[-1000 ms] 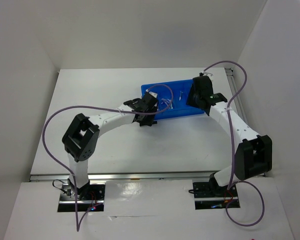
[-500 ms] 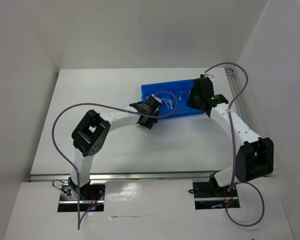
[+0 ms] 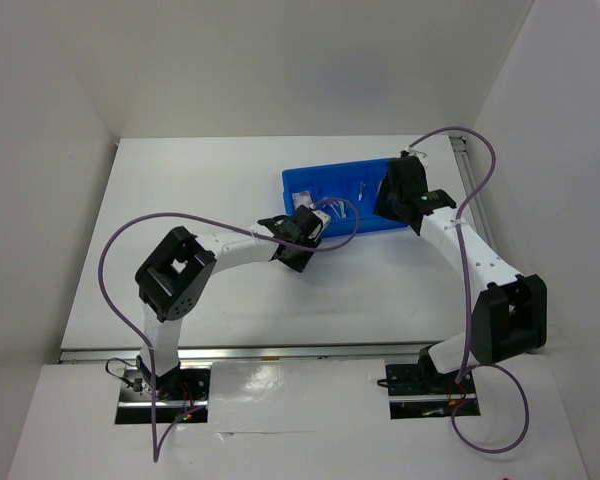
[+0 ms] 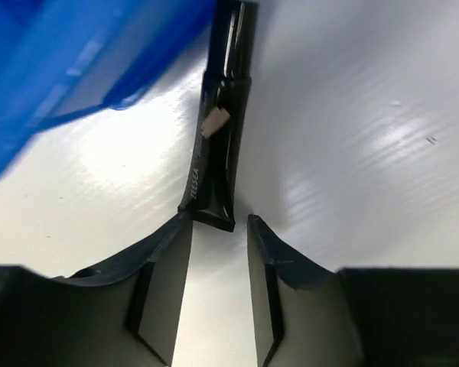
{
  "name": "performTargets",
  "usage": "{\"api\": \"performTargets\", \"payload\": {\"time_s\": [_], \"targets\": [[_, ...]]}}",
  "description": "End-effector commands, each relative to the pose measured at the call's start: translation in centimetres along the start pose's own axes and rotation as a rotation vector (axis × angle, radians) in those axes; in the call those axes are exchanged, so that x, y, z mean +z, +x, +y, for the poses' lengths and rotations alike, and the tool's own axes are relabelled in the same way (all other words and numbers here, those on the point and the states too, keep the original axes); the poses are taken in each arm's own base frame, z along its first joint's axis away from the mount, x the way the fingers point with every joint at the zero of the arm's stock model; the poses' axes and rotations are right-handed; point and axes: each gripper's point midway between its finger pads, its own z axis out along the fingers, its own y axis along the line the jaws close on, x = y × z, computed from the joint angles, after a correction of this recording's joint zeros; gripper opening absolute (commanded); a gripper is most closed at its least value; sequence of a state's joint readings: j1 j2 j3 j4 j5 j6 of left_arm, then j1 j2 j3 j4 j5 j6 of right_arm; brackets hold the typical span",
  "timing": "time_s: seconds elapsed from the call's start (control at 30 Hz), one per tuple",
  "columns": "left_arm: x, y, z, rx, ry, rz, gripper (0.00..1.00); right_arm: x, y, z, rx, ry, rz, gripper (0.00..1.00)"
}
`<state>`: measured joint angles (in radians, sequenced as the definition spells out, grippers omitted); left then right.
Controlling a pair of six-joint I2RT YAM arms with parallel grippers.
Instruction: Organize the makeup
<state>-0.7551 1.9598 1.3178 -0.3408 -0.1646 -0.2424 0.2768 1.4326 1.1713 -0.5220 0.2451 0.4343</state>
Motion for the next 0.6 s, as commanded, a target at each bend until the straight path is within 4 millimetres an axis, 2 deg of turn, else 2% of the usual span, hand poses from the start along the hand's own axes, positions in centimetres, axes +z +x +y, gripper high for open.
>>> {"api": "performTargets", "payload": {"time_s": [0.0,0.03,0.17,0.23,0.27,0.37,0.57], "targets": [[-0.6,0.0,-0.9,0.000,0.019,0.002,0.47,-0.9,-0.5,-0.1,0.020,-0.010,-0.015,0.47],[-0.4,0.0,-1.4,0.010,0.024,0.003,0.38,-0.9,-0.5,-0.1,0.020,-0.010,-0.015,0.47],[-0.3,0.0,-1.7,0.019,0.019,0.009,0.14,-1.0,-0.3,-0.2,0.020,-0.010,-0.015,0.47],[-0.5,0.2,-1.5,0.021,0.007,0.023,0.07,-1.0,-0.3,-0.2,0.020,-0.010,-0.015,0.47],[-0.5,0.2,-2.0,0.031,0.011,0.027,0.02,-1.0,-0.3,-0.2,0.020,-0.010,-0.015,0.47],[-1.8,-0.2,-2.5,0.054,-0.001,0.018,0.00,-0.9,0.0,-0.3,0.018,-0.006,-0.007,0.47],[-5.3,-2.5,-4.7,0.103,0.050,-0.054,0.00,-0.9,0.0,-0.3,0.018,-0.006,-0.007,0.47]]}}
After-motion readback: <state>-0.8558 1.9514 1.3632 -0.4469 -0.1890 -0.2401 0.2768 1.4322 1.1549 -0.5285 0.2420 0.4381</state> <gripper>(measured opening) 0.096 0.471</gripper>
